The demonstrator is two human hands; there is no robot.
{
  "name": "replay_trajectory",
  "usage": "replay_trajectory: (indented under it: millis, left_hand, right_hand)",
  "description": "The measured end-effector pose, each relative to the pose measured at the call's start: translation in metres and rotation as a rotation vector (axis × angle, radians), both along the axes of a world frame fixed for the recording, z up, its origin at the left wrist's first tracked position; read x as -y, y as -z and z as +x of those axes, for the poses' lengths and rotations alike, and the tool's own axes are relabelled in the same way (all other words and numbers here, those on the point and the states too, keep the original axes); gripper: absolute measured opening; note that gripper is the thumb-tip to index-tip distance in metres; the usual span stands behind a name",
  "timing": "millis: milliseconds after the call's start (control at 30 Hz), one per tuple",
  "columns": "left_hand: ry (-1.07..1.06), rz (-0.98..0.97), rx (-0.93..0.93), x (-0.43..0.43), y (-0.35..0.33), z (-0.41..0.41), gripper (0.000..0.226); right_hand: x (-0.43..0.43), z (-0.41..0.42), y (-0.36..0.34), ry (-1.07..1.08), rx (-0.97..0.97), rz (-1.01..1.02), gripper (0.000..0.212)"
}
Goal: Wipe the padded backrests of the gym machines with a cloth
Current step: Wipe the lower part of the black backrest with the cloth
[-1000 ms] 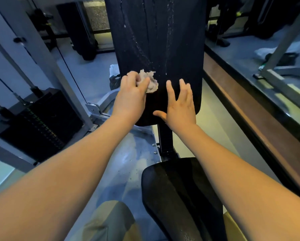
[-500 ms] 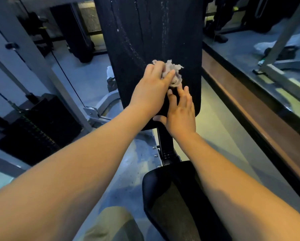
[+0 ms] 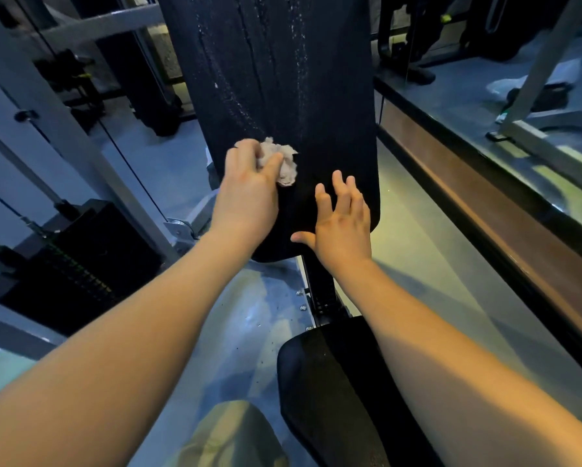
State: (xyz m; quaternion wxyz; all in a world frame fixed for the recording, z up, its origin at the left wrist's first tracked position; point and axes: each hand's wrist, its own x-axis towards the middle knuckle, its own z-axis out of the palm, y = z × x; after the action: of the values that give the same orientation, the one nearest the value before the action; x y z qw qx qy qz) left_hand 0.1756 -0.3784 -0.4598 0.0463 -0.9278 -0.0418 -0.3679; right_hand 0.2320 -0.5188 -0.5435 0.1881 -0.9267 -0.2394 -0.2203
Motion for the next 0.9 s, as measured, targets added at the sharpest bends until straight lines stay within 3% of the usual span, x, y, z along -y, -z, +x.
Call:
replay_trajectory:
  millis: [133, 300, 467, 633, 800, 900]
  left_hand:
    - [0.003, 0.196, -0.080, 0.016, 0.015, 0.016, 0.054]
    - [0.092, 0.367, -0.091, -0.044, 0.009, -0.005, 0.034]
    - [0.056, 0.167, -0.120, -0.053, 0.007, -0.031, 0.026]
    - [-0.032, 0.113, -0.018, -0.032, -0.041, 0.012, 0.036]
    - [-0.073, 0.209, 0.012, -0.023, -0.007, 0.008, 0.038]
    - [-0.025, 0.262, -0.167, -0.019, 0.024, -0.012, 0.039]
  right_hand:
    - [0.001, 0.001, -0.001, -0.006, -0.004, 0.006, 0.104]
    - [0.001, -0.001, -0.001, -0.003, -0.015, 0.003, 0.104]
    - [0.003, -0.006, -0.010, -0.002, -0.057, -0.061, 0.103]
    - [0.003, -0.012, -0.019, -0.001, -0.105, -0.111, 0.102]
    - [0.005, -0.013, -0.023, 0.000, -0.113, -0.149, 0.102]
    - [0.006, -0.016, -0.026, -0.008, -0.126, -0.159, 0.104]
